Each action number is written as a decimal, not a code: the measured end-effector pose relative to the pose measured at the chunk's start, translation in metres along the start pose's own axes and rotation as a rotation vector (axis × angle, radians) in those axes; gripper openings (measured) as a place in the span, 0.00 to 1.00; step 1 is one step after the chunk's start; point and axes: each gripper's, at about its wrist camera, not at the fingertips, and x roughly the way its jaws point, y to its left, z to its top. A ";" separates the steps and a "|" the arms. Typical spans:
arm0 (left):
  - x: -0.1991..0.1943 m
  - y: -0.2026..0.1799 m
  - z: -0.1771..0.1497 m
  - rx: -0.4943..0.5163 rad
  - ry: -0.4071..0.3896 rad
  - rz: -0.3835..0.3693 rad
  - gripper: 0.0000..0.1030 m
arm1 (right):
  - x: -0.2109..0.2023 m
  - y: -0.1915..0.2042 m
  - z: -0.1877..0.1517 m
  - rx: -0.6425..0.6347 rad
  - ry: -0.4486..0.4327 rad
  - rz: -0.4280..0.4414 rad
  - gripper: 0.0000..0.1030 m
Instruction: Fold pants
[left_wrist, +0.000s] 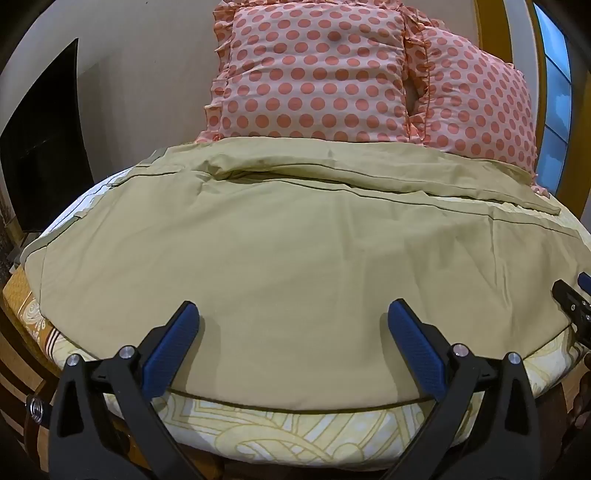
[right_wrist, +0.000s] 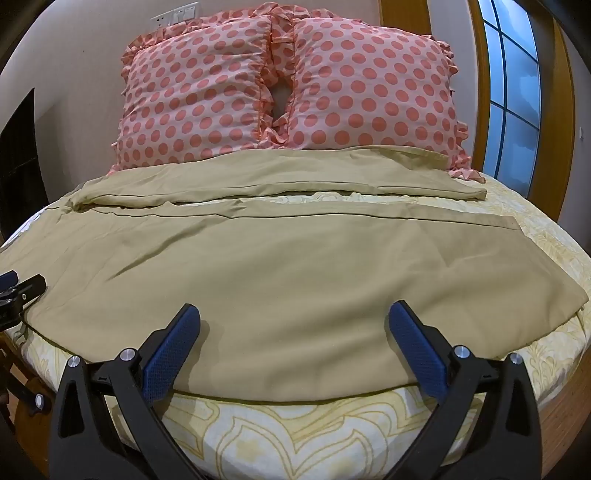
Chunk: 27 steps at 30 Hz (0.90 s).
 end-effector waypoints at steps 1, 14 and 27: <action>0.000 0.000 0.000 0.000 -0.001 0.000 0.98 | 0.000 0.000 0.000 -0.002 0.000 -0.001 0.99; 0.000 0.000 0.000 0.001 -0.005 0.001 0.98 | 0.000 0.000 0.000 -0.002 -0.003 -0.001 0.99; 0.000 0.000 0.000 0.001 -0.008 0.001 0.98 | 0.000 0.000 0.000 -0.002 -0.005 -0.001 0.99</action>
